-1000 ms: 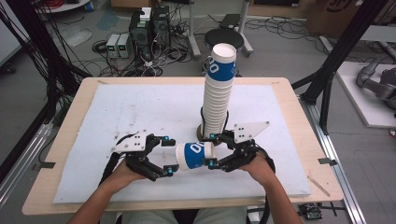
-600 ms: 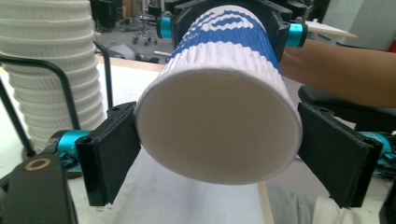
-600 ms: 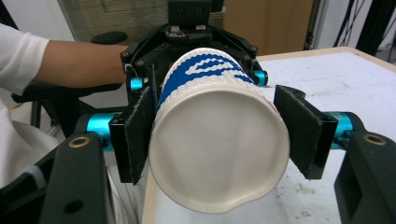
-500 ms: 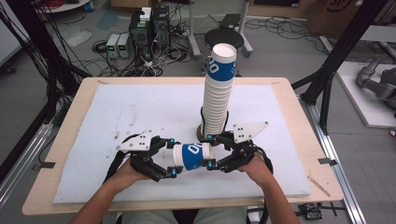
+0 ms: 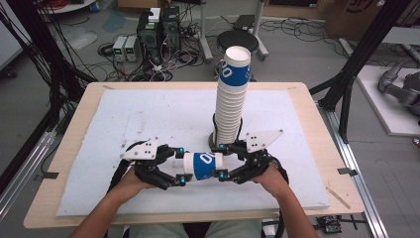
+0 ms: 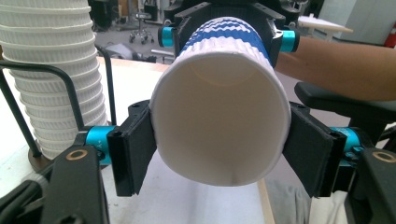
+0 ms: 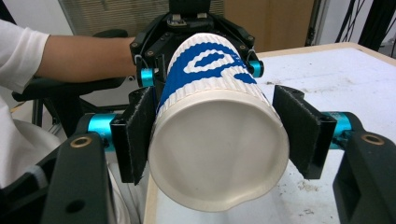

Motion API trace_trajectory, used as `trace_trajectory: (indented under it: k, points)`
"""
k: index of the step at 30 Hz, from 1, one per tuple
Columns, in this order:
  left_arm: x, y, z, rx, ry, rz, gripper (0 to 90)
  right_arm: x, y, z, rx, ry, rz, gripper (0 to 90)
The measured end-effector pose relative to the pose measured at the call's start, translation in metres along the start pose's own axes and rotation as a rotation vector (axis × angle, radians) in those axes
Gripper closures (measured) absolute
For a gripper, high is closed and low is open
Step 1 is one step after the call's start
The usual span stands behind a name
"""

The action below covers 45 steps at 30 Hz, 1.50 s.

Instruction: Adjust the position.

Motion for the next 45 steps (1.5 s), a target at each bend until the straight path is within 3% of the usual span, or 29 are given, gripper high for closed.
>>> trace_trajectory:
  k: [10,19,21,22,25,27,30,32,33,45]
  points:
    - [0.006,0.004,-0.001,-0.003,0.015,-0.049,31.2,0.003,-0.002,-0.001,-0.018,-0.030,-0.020,28.5]
    - [0.012,0.010,-0.004,0.021,0.022,-0.151,31.6,0.009,0.003,-0.002,-0.034,-0.048,-0.031,22.0]
    - [0.017,0.013,-0.004,0.040,0.010,-0.220,31.6,0.013,0.007,-0.004,-0.072,-0.039,-0.065,21.6]
    - [0.017,0.013,-0.004,0.040,0.010,-0.220,31.6,0.015,0.007,-0.004,-0.089,-0.023,-0.083,21.6]
    - [0.026,0.015,-0.004,0.054,-0.012,-0.307,31.5,0.022,0.008,-0.006,-0.113,0.011,-0.143,21.2]
    - [0.029,0.015,-0.004,0.055,-0.021,-0.328,31.5,0.025,0.008,-0.006,-0.121,0.027,-0.163,21.2]
    - [0.035,0.014,-0.003,0.060,-0.033,-0.391,31.3,0.035,0.003,-0.007,-0.141,0.070,-0.261,20.8]
    - [0.040,0.014,-0.003,0.062,-0.048,-0.432,31.4,0.038,0.001,-0.007,-0.142,0.078,-0.281,20.8]
    - [0.044,0.013,-0.003,0.064,-0.055,-0.463,31.3,0.043,-0.002,-0.008,-0.153,0.105,-0.331,20.8]
    - [0.056,0.011,-0.006,0.084,-0.060,-0.564,31.3,0.054,-0.022,-0.007,-0.165,0.159,-0.471,20.8]
Point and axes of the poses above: each handheld gripper's, and its own axes: y roughly backward along the jaws, x roughly out of its top, z roughly to its right, the point moved 2 cm from there along -y, roughly forward along the jaws, and after that the axes turned 14 degrees about -z, right-handed, at the moved point
